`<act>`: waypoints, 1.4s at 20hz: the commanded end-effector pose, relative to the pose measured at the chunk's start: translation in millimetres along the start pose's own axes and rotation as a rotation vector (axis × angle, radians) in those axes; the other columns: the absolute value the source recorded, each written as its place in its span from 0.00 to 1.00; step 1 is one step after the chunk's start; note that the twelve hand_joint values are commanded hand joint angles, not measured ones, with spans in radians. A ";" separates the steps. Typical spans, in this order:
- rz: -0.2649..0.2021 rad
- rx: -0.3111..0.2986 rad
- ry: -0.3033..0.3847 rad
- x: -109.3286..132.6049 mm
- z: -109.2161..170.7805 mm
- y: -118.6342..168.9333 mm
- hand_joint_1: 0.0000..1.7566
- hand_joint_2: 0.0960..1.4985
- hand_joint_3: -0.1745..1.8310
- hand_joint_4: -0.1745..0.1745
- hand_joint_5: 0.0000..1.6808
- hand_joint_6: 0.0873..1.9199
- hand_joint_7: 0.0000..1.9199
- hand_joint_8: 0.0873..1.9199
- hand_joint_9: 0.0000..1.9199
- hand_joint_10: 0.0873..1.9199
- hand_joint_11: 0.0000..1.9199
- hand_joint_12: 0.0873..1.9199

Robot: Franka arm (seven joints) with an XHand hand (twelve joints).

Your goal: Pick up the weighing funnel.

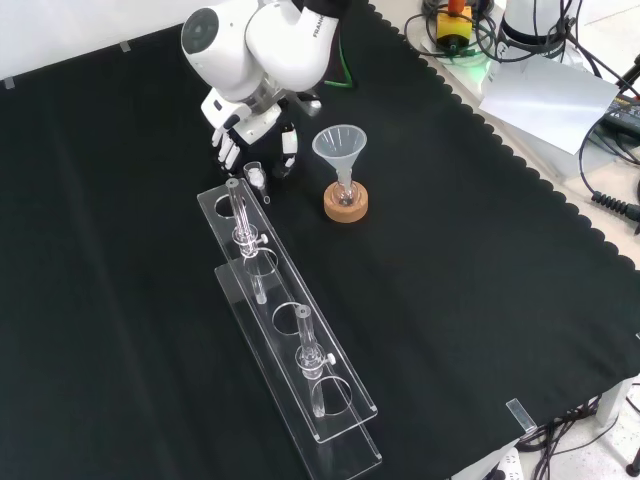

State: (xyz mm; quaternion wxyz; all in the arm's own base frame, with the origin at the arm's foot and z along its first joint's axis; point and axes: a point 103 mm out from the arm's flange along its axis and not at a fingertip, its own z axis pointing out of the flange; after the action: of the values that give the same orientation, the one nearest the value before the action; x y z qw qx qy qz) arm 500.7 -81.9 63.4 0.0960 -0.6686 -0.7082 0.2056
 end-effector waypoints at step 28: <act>0.022 -0.031 -0.048 -15.5 -25.1 -7.7 0.59 0.49 0.44 1.00 0.59 0.59 0.30 0.31 0.51 0.20 0.36 0.60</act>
State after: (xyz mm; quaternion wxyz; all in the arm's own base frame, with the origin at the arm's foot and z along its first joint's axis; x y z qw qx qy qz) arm 509.9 -90.4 76.0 0.0763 -0.6692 -0.7090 0.2092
